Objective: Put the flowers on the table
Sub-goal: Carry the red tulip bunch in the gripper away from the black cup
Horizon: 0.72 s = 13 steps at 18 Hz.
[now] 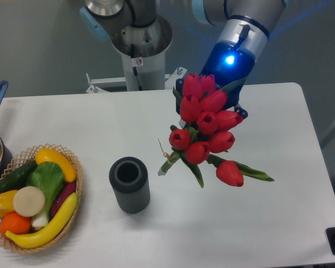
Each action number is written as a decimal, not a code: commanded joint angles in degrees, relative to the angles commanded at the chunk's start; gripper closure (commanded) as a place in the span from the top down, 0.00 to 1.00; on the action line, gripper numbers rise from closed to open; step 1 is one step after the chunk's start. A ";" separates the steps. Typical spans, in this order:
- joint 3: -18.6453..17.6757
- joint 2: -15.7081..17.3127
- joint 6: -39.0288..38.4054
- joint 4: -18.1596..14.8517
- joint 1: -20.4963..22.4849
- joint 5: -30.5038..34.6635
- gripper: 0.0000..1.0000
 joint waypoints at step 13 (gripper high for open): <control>-0.26 0.35 4.12 -0.17 1.58 2.88 0.34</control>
